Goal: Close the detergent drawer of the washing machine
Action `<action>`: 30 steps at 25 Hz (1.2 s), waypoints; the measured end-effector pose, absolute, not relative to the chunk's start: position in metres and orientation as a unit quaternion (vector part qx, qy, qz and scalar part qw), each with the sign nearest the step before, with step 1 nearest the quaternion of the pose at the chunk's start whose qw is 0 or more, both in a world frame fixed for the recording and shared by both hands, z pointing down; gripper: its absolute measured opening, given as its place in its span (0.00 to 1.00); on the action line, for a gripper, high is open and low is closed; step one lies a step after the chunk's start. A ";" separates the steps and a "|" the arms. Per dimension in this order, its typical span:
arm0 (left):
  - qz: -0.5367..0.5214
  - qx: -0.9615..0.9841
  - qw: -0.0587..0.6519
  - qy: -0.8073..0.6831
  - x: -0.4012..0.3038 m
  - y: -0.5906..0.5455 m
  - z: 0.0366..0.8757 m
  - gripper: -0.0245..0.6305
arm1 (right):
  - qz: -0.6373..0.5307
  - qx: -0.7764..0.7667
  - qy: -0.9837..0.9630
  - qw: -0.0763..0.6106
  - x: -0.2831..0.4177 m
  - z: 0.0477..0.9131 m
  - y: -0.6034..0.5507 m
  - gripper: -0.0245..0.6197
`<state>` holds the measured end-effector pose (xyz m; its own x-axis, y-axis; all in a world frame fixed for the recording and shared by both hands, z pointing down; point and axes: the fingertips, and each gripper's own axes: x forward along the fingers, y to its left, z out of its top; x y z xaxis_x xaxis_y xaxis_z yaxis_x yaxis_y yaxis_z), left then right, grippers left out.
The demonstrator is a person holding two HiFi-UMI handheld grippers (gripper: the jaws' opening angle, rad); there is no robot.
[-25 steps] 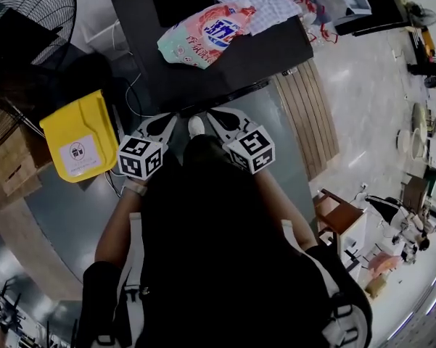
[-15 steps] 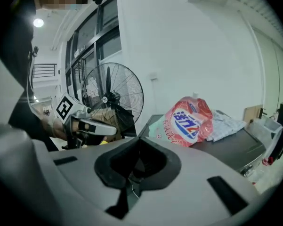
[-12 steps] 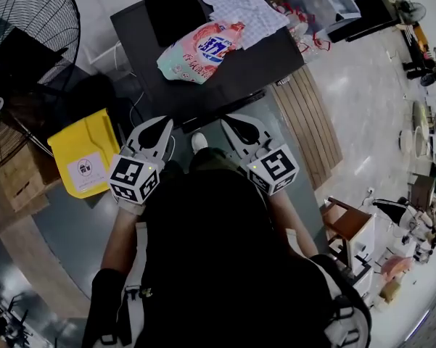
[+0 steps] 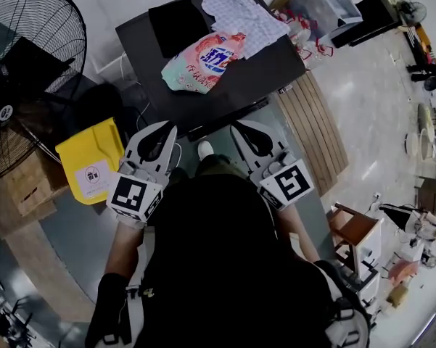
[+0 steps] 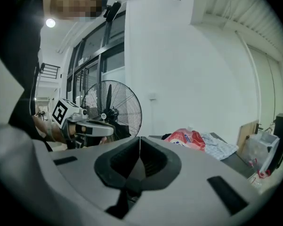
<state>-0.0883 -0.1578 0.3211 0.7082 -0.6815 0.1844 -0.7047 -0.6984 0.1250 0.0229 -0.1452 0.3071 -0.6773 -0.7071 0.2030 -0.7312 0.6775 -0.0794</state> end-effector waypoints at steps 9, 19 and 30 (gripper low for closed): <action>0.059 0.919 0.082 -0.382 -0.088 -0.160 0.309 0.05 | 0.073 0.392 -0.914 0.077 0.020 0.300 -0.144 0.06; 0.051 0.918 0.096 -0.382 -0.093 -0.161 0.312 0.05 | 0.095 0.399 -0.909 0.071 0.018 0.306 -0.149 0.06; 0.049 0.917 0.110 -0.381 -0.092 -0.162 0.316 0.05 | 0.104 0.398 -0.909 0.071 0.018 0.310 -0.149 0.06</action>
